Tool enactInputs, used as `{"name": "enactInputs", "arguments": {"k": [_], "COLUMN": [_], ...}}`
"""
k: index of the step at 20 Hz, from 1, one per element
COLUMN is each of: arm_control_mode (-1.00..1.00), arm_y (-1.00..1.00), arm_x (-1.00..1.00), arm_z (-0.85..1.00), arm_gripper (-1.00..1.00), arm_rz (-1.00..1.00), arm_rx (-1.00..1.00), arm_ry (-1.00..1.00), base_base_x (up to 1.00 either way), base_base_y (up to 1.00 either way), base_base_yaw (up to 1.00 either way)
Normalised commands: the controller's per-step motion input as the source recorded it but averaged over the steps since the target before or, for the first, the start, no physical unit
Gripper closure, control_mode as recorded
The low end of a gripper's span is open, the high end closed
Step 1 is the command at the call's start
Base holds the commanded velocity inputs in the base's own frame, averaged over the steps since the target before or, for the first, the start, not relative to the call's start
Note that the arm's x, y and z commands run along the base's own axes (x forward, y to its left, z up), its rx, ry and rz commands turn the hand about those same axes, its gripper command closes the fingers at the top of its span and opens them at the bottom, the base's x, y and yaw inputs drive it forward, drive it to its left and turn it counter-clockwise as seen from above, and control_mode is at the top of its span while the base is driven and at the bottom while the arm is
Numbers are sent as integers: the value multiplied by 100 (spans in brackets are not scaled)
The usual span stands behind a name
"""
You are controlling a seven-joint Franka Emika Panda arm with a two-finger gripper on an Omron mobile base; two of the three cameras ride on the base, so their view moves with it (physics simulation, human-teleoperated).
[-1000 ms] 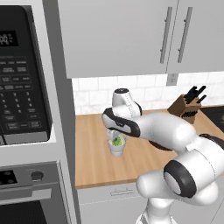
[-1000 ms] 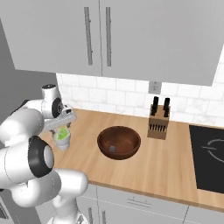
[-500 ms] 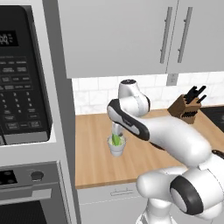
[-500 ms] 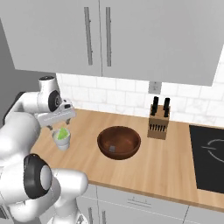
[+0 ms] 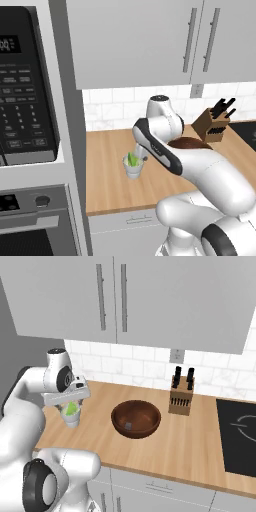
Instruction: Grab a lemon wedge from the fridge and one ice cube from the ice bowl, and put them in the glass of lemonade.
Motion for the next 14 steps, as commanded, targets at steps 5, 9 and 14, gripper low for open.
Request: {"name": "enactInputs", "arguments": {"k": [5, 9, 14], "arm_control_mode": [-100, -100, -100], "arm_y": [-46, -14, -3], "arm_x": [0, 0, 0], "arm_z": [0, 4, 5], "arm_gripper": [-100, -100, -100], "arm_rz": [-29, -23, -16], "arm_rx": [11, 11, 6], "arm_ry": [-1, -14, -19], "base_base_x": [0, 0, 0], "base_base_y": [0, 0, 0], "base_base_yaw": [0, 0, 0]}}
